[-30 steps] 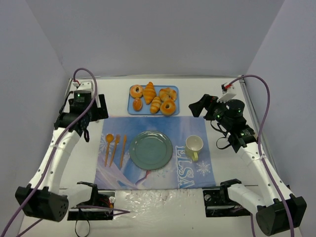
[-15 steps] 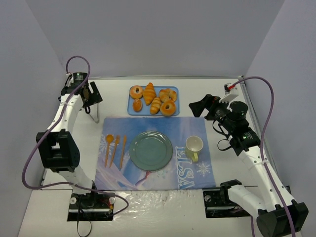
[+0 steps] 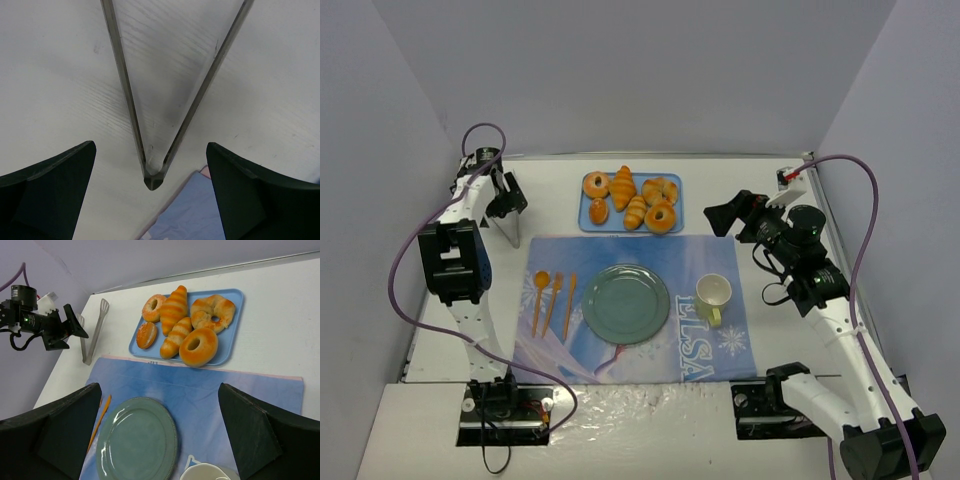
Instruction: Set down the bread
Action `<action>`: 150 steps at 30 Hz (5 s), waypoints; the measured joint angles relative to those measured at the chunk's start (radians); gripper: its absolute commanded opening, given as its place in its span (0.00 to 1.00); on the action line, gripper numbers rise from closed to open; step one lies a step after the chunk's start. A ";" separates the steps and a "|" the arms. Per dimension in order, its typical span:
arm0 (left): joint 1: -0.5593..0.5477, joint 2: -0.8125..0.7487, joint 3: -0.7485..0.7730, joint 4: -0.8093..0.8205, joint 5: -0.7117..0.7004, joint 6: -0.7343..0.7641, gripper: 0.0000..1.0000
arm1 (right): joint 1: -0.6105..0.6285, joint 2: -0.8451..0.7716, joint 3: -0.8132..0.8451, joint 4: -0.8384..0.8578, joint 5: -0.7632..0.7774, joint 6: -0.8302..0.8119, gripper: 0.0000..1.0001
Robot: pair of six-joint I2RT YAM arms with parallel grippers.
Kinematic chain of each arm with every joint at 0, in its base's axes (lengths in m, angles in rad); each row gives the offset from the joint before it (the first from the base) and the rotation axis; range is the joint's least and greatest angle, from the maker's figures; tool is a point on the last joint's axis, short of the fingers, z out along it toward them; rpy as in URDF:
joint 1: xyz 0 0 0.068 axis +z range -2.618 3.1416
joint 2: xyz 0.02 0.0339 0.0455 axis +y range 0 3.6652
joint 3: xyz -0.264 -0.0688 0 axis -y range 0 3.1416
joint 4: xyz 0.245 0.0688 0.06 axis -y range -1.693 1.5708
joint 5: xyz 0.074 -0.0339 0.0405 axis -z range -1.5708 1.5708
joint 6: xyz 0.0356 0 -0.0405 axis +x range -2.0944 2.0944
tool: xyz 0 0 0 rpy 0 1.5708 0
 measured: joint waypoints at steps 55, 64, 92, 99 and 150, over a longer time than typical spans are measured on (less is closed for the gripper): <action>0.074 0.271 0.253 -0.111 0.145 0.050 0.39 | 0.000 0.020 -0.009 -0.001 0.000 -0.010 1.00; 0.060 0.236 0.210 -0.092 0.185 0.048 0.39 | 0.000 0.019 -0.010 -0.002 -0.001 -0.009 1.00; -0.321 -0.387 -0.007 -0.153 0.131 0.112 0.47 | 0.001 0.018 -0.019 -0.002 -0.001 -0.006 1.00; -0.424 -0.469 -0.112 -0.148 0.127 0.113 0.47 | 0.001 0.018 -0.019 -0.002 -0.001 -0.007 1.00; -0.561 -0.249 -0.193 -0.010 0.012 0.058 0.29 | 0.001 0.019 -0.030 -0.002 -0.001 -0.007 1.00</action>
